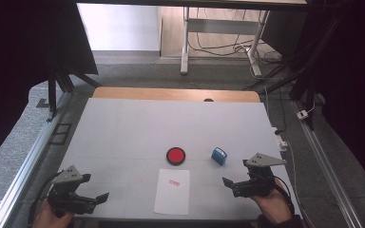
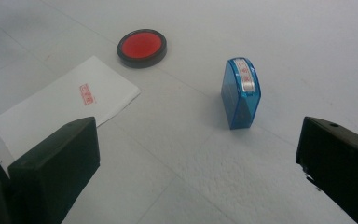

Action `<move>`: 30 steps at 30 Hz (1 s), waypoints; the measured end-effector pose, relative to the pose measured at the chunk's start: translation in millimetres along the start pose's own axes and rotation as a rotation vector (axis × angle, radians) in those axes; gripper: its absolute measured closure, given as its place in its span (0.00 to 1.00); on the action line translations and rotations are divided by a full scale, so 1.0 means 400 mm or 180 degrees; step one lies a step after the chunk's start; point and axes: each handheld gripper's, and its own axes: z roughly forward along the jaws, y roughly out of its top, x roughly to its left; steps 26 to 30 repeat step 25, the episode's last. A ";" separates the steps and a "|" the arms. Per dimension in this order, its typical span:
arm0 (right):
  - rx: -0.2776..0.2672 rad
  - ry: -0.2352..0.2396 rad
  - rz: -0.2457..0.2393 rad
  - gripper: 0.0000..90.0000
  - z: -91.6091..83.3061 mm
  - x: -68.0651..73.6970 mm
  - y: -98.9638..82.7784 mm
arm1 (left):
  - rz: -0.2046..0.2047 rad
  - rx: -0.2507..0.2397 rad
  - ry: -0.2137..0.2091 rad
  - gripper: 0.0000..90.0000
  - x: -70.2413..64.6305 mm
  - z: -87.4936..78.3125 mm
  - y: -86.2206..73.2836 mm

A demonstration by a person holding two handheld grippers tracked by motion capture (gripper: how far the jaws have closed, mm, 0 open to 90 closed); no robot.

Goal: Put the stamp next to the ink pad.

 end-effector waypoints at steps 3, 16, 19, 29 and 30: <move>0.0006 -0.0045 0.0020 0.00 -0.014 0.000 -0.015 | -0.0003 -0.0011 0.0010 0.02 0.000 -0.001 -0.001; 0.0092 -0.0182 0.0137 0.00 -0.052 -0.002 -0.070 | -0.0014 -0.0019 0.0025 0.02 0.000 -0.003 -0.004; 0.0082 -0.0207 0.0173 0.00 -0.060 -0.004 -0.076 | -0.0011 -0.0014 0.0026 0.02 0.000 -0.003 -0.004; 0.0093 -0.0221 0.0244 0.00 -0.062 -0.009 -0.079 | -0.0037 -0.0023 0.0016 0.02 0.001 -0.003 -0.003; 0.0093 -0.0221 0.0244 0.00 -0.062 -0.009 -0.079 | -0.0037 -0.0023 0.0016 0.02 0.001 -0.003 -0.003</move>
